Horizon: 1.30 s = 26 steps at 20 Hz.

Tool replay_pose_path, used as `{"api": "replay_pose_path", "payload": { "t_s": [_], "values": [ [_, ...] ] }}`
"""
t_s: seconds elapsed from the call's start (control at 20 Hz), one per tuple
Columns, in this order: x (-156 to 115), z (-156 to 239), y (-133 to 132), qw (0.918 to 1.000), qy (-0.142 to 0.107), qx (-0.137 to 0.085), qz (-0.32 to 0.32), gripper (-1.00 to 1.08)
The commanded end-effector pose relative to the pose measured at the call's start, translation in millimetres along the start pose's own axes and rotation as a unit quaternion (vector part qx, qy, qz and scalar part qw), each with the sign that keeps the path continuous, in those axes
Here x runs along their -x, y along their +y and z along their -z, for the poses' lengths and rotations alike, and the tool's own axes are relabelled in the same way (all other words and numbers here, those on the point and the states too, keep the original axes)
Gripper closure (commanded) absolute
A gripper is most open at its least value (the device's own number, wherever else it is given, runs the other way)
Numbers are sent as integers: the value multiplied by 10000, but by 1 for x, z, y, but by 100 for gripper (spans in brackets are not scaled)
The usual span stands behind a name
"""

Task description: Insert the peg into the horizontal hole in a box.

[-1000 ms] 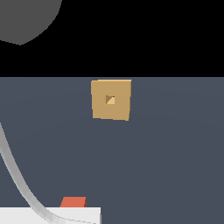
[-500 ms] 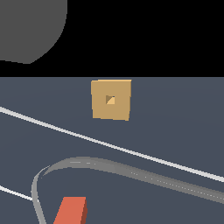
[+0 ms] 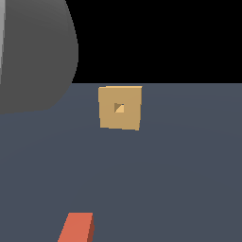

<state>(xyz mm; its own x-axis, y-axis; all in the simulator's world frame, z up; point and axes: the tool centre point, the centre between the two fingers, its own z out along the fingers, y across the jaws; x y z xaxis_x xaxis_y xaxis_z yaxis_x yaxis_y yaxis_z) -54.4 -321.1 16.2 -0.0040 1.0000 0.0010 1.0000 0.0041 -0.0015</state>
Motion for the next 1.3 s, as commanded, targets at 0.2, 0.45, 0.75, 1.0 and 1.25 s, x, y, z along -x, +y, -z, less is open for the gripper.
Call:
{"api": "replay_pose_path", "payload": {
  "t_s": [0.2, 0.45, 0.75, 1.0, 1.25],
  "values": [
    [1, 0, 1, 10000, -4, 8, 0, 108],
    [1, 0, 1, 10000, -4, 8, 0, 108],
    [-6, 1, 0, 10000, -3, 6, -14, 108],
    [-25, 5, -1, 10000, -3, 7, -63, 108],
    [-59, 12, -3, 9999, -3, 7, -153, 108]
  ]
}}
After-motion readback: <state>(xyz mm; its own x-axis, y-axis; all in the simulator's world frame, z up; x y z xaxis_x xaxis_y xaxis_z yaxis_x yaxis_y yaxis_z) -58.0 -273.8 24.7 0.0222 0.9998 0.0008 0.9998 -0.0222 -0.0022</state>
